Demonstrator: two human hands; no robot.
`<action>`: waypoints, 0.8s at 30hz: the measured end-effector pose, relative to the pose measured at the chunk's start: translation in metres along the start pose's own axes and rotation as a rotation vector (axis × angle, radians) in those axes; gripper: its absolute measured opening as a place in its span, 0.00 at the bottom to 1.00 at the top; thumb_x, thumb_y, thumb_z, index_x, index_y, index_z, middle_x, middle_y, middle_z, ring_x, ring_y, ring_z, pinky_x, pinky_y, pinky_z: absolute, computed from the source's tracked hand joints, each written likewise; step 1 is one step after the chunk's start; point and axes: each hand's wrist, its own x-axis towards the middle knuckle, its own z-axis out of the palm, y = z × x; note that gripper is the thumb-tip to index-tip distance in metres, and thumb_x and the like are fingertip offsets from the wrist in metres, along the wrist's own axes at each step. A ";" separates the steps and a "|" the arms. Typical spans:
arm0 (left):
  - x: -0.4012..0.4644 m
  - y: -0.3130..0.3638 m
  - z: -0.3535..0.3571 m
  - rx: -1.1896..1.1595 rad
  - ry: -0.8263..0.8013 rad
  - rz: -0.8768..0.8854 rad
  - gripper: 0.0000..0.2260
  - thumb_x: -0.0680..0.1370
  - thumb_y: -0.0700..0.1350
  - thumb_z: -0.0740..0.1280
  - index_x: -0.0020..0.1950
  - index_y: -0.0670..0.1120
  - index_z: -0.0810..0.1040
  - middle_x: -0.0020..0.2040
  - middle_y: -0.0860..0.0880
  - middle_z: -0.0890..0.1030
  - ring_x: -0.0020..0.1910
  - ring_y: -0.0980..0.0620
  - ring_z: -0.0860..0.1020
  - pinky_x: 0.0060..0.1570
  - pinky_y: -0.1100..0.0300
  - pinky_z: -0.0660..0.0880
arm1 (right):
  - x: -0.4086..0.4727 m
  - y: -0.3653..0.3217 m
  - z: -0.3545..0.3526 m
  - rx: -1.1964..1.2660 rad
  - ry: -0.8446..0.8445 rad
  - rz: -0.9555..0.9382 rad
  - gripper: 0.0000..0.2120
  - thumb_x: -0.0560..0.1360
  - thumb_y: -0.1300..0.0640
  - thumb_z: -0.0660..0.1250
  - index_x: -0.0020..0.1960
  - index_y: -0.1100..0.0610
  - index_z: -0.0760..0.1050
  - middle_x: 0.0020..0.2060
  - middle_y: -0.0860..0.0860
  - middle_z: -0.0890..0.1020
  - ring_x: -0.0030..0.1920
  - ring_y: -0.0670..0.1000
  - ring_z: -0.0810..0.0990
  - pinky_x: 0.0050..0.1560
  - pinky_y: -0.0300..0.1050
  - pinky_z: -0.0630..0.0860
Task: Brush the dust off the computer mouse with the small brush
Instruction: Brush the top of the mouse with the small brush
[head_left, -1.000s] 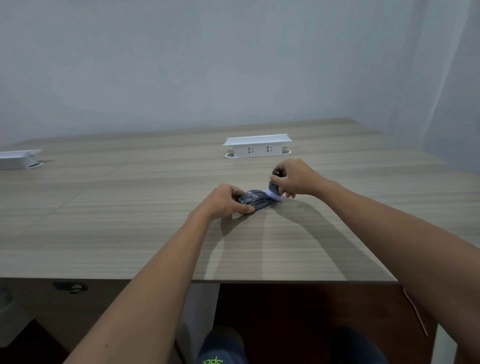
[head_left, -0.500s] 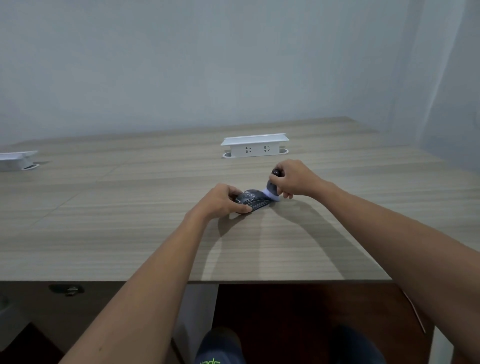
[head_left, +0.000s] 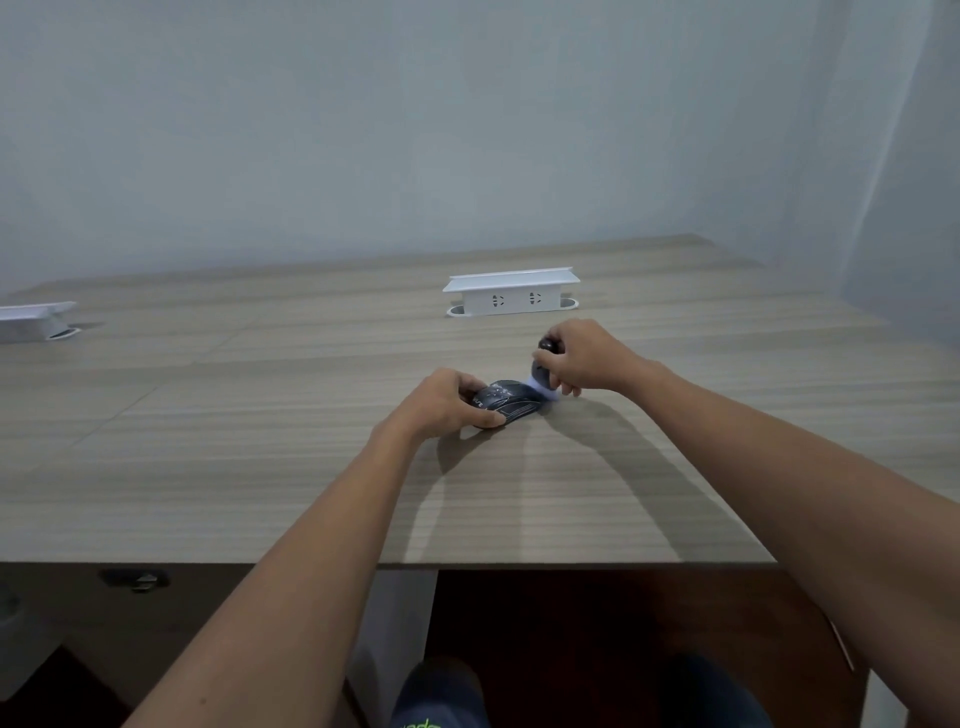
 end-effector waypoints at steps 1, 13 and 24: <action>0.001 0.000 0.000 -0.002 -0.005 -0.001 0.18 0.69 0.45 0.80 0.58 0.45 0.85 0.48 0.46 0.88 0.45 0.51 0.84 0.57 0.51 0.79 | 0.001 -0.001 0.003 0.015 0.001 -0.007 0.12 0.80 0.62 0.63 0.44 0.69 0.79 0.34 0.64 0.85 0.22 0.48 0.79 0.22 0.36 0.75; 0.001 -0.003 0.001 -0.019 -0.003 -0.012 0.20 0.69 0.45 0.80 0.60 0.43 0.84 0.50 0.45 0.88 0.54 0.44 0.85 0.61 0.48 0.79 | 0.010 -0.012 0.000 0.033 -0.042 -0.019 0.12 0.82 0.58 0.63 0.42 0.61 0.76 0.32 0.56 0.83 0.25 0.47 0.80 0.23 0.35 0.74; 0.004 -0.006 0.001 -0.021 -0.001 -0.002 0.17 0.69 0.46 0.80 0.57 0.44 0.85 0.46 0.48 0.88 0.43 0.52 0.83 0.52 0.55 0.77 | 0.008 -0.016 0.001 0.169 -0.032 -0.037 0.12 0.82 0.57 0.63 0.45 0.63 0.78 0.31 0.54 0.84 0.24 0.47 0.78 0.25 0.38 0.76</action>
